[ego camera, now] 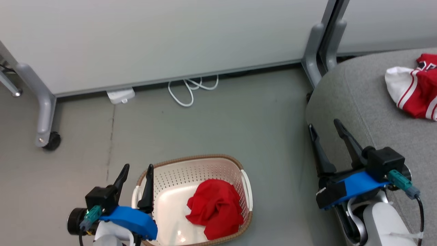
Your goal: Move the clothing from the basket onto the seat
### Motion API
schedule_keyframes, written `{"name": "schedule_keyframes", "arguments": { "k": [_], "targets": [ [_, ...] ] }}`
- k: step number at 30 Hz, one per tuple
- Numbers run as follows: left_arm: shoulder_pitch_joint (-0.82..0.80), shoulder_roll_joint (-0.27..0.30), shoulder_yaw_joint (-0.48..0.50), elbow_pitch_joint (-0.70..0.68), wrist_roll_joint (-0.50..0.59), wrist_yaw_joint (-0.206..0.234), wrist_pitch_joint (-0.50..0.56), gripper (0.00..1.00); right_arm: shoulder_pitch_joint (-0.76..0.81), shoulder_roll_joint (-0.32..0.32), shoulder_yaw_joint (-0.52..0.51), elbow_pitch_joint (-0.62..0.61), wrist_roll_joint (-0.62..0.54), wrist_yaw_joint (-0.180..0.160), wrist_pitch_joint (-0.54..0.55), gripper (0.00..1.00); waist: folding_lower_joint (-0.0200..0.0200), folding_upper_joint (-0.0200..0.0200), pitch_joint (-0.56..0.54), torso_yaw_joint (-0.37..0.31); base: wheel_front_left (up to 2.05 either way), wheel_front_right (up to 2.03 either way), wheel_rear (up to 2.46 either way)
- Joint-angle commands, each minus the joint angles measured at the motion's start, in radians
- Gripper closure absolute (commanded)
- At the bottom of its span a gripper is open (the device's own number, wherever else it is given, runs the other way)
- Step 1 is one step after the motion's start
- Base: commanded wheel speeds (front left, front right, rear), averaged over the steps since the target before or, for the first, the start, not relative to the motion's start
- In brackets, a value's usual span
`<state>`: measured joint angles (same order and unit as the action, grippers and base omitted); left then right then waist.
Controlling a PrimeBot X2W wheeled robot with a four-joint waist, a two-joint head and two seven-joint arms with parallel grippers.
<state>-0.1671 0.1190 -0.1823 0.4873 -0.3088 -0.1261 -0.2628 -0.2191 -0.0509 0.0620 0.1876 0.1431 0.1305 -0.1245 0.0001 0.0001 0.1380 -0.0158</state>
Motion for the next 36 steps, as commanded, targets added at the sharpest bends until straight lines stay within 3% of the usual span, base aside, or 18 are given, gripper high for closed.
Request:
{"name": "schedule_keyframes", "arguments": {
  "k": [1, 11, 21, 26, 33, 34, 35, 36],
  "targets": [
    [-0.034, 0.009, -0.015, 0.013, -0.006, -0.007, -0.003, 0.0, -0.024, 0.001, 0.004, -0.01, 0.0, 0.0, 0.002, 0.0, -0.0001, -0.0001, 0.124, -0.055, 0.0, 0.0, 0.0],
    [-0.282, 0.121, -0.322, 0.234, -0.031, -0.004, 0.063, 0.0, -0.171, 0.001, 0.05, -0.052, 0.029, 0.0, -0.032, 0.0, -0.0001, -0.0001, 0.447, -0.197, 0.0, 0.0, 0.0],
    [-0.477, 0.23, -0.593, 0.35, -0.11, -0.004, 0.111, 0.0, -0.244, 0.002, 0.088, -0.036, 0.08, 0.0, -0.095, 0.0, -0.0001, -0.0001, 0.649, -0.306, 0.0, 0.0, 0.0],
    [-0.563, 0.261, -0.648, 0.428, -0.142, -0.004, 0.117, 0.0, -0.265, 0.002, 0.117, -0.021, 0.115, 0.0, -0.121, 0.0, -0.0001, -0.0001, 0.712, -0.348, 0.0, 0.0, 0.0],
    [-0.659, 0.224, -0.61, 0.552, -0.173, 0.015, 0.084, 0.0, -0.279, 0.001, 0.14, -0.007, 0.132, 0.0, -0.137, 0.0, -0.0001, -0.0001, 0.752, -0.366, 0.0, 0.0, 0.0],
    [-0.667, 0.219, -0.608, 0.567, -0.175, 0.016, 0.083, 0.32, -0.28, 0.001, 0.143, -0.006, 0.134, 0.0, -0.137, 0.0, -0.0001, -0.0001, 0.754, -0.367, 0.0, 0.0, 0.0],
    [-0.674, 0.214, -0.605, 0.578, -0.179, 0.017, 0.076, 1.0, -0.282, 0.001, 0.146, -0.003, 0.136, 0.0, -0.138, 0.0, -0.0001, -0.0001, 0.755, -0.368, 0.0, 0.0, 0.0],
    [-0.678, 0.207, -0.605, 0.59, -0.182, 0.016, 0.073, 1.0, -0.286, 0.001, 0.147, -0.002, 0.138, 0.0, -0.138, 0.0, -0.0001, -0.0001, 0.754, -0.369, 0.0, 0.0, 0.0]
  ]
}}
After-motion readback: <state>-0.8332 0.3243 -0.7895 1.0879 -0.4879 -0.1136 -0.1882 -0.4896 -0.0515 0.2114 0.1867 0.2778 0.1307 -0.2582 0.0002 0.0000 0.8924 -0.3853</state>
